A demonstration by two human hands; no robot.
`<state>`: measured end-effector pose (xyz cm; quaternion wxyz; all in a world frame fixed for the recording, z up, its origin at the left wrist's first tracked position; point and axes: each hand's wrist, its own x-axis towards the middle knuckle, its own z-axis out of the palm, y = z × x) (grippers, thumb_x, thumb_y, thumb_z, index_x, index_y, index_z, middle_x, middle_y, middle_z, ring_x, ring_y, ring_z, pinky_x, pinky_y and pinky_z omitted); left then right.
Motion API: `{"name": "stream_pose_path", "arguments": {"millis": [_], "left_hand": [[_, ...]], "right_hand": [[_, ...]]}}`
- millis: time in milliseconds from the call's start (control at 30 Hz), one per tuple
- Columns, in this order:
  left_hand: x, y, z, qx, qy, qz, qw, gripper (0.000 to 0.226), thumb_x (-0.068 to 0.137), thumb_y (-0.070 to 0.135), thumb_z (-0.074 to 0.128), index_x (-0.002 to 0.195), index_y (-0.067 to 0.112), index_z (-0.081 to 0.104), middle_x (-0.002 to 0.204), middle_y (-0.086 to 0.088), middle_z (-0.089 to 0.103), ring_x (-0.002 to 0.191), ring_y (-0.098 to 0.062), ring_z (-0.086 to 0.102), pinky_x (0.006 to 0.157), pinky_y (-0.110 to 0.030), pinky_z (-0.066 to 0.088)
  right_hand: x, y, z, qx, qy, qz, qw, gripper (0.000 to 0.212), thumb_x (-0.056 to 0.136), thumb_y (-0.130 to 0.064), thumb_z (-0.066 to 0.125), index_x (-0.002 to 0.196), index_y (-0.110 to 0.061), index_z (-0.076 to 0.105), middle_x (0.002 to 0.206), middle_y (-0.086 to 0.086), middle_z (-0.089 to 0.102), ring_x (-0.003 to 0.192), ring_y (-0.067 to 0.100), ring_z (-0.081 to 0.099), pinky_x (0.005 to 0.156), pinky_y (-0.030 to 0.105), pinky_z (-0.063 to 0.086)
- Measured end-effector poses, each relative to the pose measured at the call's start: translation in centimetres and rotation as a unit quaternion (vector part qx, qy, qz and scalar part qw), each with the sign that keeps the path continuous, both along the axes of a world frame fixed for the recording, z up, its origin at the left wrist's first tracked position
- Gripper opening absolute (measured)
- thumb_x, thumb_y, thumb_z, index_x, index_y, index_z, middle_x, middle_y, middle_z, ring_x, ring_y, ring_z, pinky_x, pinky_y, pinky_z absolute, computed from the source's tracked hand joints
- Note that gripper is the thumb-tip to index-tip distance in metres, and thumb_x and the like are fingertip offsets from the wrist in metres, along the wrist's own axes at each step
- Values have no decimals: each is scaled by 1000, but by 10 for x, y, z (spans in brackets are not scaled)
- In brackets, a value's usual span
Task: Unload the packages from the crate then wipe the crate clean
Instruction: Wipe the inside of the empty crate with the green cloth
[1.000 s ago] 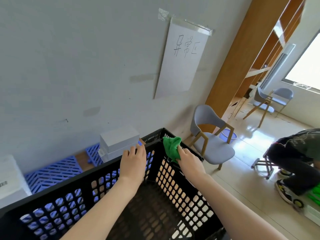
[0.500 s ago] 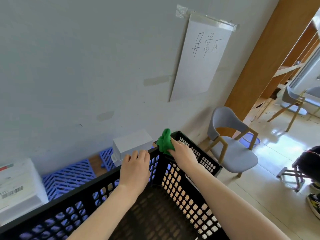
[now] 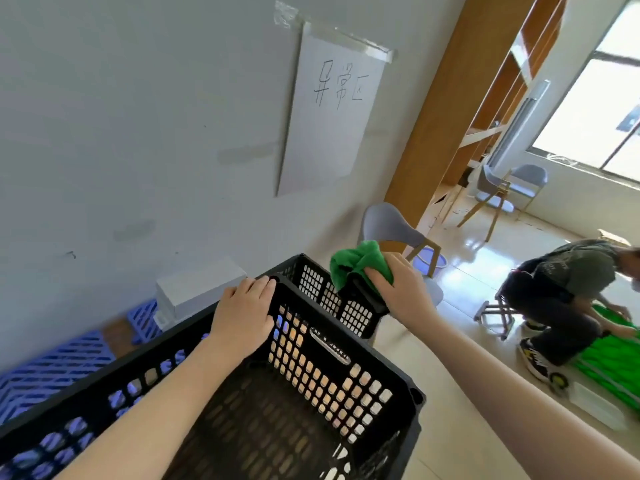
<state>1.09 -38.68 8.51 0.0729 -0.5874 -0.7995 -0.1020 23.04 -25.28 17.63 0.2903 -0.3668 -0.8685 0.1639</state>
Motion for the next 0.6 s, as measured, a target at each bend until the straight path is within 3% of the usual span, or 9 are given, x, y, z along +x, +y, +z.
{"name": "stream_pose_path", "arguments": {"millis": [167, 267, 400, 500, 600], "left_hand": [[1, 0, -4, -13, -9, 21, 1000, 66, 94, 35, 48, 153, 18, 23, 158, 3, 28, 142, -19, 28, 111, -38, 28], [3, -1, -4, -23, -10, 18, 1000, 69, 94, 36, 49, 154, 18, 22, 159, 3, 25, 143, -19, 26, 112, -38, 26], [5, -4, -2, -39, -5, 15, 999, 70, 94, 37, 46, 155, 19, 16, 161, 2, 18, 145, -19, 21, 115, -37, 23], [4, -6, -1, -46, -11, 12, 999, 70, 94, 36, 46, 155, 18, 16, 162, 2, 15, 147, -18, 18, 117, -36, 20], [1, -8, -1, -46, -22, 3, 999, 71, 94, 34, 47, 155, 18, 16, 163, 2, 13, 148, -18, 15, 118, -36, 17]], "right_hand": [[72, -27, 18, -11, -201, -8, 979, 17, 93, -35, 58, 94, -18, 55, 82, -12, 49, 77, 12, 52, 64, 13, 36], [97, -43, 26, -34, -273, -26, 961, 22, 91, -39, 59, 101, -19, 58, 88, -7, 60, 82, 13, 57, 70, 19, 44], [96, -64, 14, -69, -373, 11, 925, 29, 94, -45, 52, 108, -21, 59, 97, -7, 60, 86, 9, 56, 68, 14, 39], [79, -69, -17, -47, -378, 33, 924, 39, 95, -45, 50, 126, -23, 51, 111, -3, 56, 100, 16, 52, 82, 26, 42], [62, -66, -47, -89, -321, -2, 943, 53, 93, -43, 53, 140, -23, 36, 122, 2, 53, 107, 21, 54, 91, 35, 45]]}}
